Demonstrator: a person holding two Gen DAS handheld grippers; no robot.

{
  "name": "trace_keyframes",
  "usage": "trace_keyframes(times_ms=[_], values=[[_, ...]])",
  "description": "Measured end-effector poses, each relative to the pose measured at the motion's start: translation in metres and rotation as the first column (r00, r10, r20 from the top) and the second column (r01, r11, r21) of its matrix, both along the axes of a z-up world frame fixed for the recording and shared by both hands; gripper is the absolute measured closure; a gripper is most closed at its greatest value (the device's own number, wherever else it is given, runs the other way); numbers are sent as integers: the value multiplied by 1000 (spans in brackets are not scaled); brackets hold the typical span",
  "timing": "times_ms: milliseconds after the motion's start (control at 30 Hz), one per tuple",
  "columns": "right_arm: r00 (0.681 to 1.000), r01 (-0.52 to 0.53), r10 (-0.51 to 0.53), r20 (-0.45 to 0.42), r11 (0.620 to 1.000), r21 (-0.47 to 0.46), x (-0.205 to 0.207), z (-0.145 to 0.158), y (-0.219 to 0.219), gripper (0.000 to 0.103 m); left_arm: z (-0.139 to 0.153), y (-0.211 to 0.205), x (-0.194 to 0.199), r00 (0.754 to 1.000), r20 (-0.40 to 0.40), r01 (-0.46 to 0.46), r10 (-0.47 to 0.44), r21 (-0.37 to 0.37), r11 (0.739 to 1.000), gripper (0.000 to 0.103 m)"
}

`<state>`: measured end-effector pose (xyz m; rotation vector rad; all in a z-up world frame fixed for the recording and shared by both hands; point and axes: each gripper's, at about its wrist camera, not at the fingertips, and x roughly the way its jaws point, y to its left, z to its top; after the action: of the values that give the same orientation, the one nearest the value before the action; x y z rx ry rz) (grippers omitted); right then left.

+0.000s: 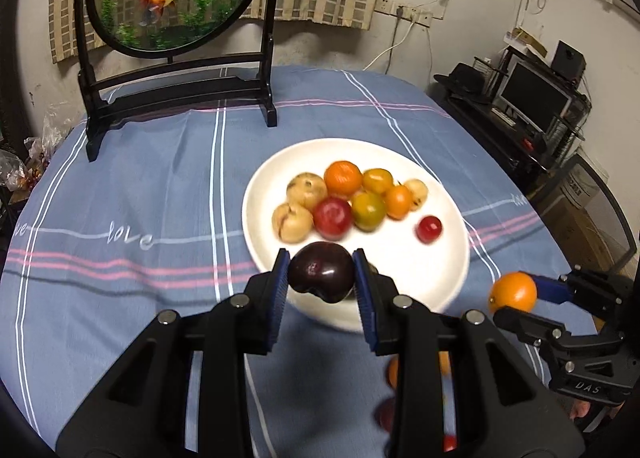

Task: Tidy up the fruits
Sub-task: 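Lower both fruits onto the white plate and open both tools, then grasp the red plum with the left tool while the right tool grasps a pale round fruit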

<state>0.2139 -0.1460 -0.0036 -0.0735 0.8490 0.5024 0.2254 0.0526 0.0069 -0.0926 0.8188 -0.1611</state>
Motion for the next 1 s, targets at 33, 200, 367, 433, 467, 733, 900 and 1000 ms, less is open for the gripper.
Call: trace_keyframes(times_ms=[33, 200, 367, 433, 467, 733, 900, 1000], values=[[1000, -5, 5, -2, 1000, -3, 11, -1, 2, 63, -2, 0, 7, 1000, -4, -3, 3, 5, 1000, 71], [1000, -8, 7, -12, 999, -49, 67, -19, 16, 63, -26, 0, 45, 998, -56, -19, 20, 17, 1000, 71], [998, -8, 3, -62, 997, -77, 105, -46, 25, 63, -45, 3, 62, 995, -96, -28, 30, 18, 999, 71], [998, -11, 6, -70, 997, -78, 110, -51, 26, 63, -48, 3, 65, 994, -100, -28, 30, 21, 999, 71], [997, -11, 6, -70, 997, -77, 110, -52, 26, 63, -49, 3, 66, 994, -102, -28, 30, 22, 999, 71], [999, 6, -4, 39, 998, -56, 106, -34, 22, 36, -36, 5, 67, 995, -78, -57, 57, 10, 998, 45], [997, 40, -37, 64, 998, -50, 76, -4, 5, 35, -1, 6, 27, 998, -10, -54, 54, 10, 998, 35], [997, 49, -47, 62, 999, -21, 40, 5, -9, 31, 13, 2, -15, 999, 36, -28, 28, -10, 1000, 27]])
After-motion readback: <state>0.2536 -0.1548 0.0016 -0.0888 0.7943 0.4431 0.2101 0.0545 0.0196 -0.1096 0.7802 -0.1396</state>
